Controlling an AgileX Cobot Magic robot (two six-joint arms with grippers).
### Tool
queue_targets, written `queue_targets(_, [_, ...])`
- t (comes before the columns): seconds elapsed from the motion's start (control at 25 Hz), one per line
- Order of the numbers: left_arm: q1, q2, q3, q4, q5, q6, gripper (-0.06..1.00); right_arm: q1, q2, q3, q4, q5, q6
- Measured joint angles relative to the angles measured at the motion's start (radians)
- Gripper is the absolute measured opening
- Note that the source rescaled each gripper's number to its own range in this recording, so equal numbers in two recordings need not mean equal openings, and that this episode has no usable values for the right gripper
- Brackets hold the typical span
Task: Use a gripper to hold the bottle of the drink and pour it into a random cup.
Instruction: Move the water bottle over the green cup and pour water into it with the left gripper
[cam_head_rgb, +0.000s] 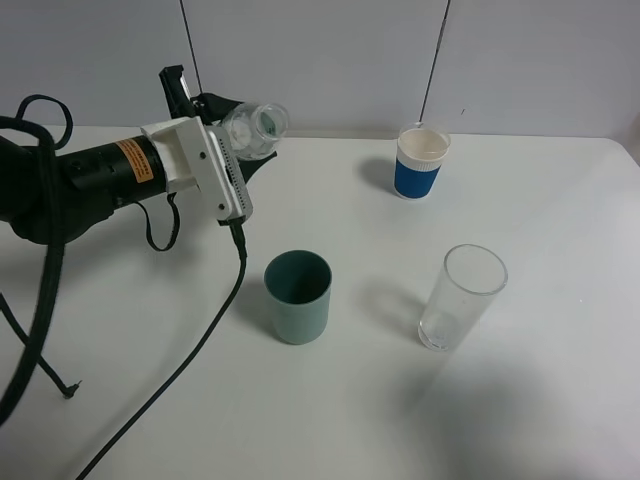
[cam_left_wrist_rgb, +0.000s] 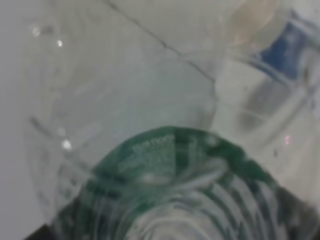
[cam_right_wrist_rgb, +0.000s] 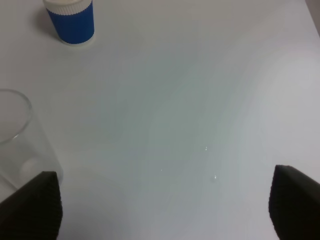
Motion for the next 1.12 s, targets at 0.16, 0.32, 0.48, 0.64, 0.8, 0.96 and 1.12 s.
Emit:
queue_targets(0.16, [0.000, 0.000, 0.000, 0.016, -0.019, 0.085, 0.07, 0.000, 0.000, 0.000, 0.000, 0.000, 0.000])
queue_targets(0.32, [0.000, 0.000, 0.000, 0.036, -0.019, 0.131, 0.07, 0.000, 0.000, 0.000, 0.000, 0.000, 0.000])
queue_targets(0.48, [0.000, 0.000, 0.000, 0.076, -0.019, 0.153, 0.07, 0.000, 0.000, 0.000, 0.000, 0.000, 0.000])
queue_targets(0.64, [0.000, 0.000, 0.000, 0.092, -0.019, 0.192, 0.07, 0.000, 0.000, 0.000, 0.000, 0.000, 0.000])
queue_targets(0.8, [0.000, 0.000, 0.000, 0.098, -0.019, 0.246, 0.07, 0.000, 0.000, 0.000, 0.000, 0.000, 0.000])
queue_targets(0.96, [0.000, 0.002, 0.000, 0.098, -0.020, 0.298, 0.07, 0.000, 0.000, 0.000, 0.000, 0.000, 0.000])
queue_targets(1.12, [0.000, 0.020, 0.000, 0.097, -0.025, 0.342, 0.07, 0.000, 0.000, 0.000, 0.000, 0.000, 0.000])
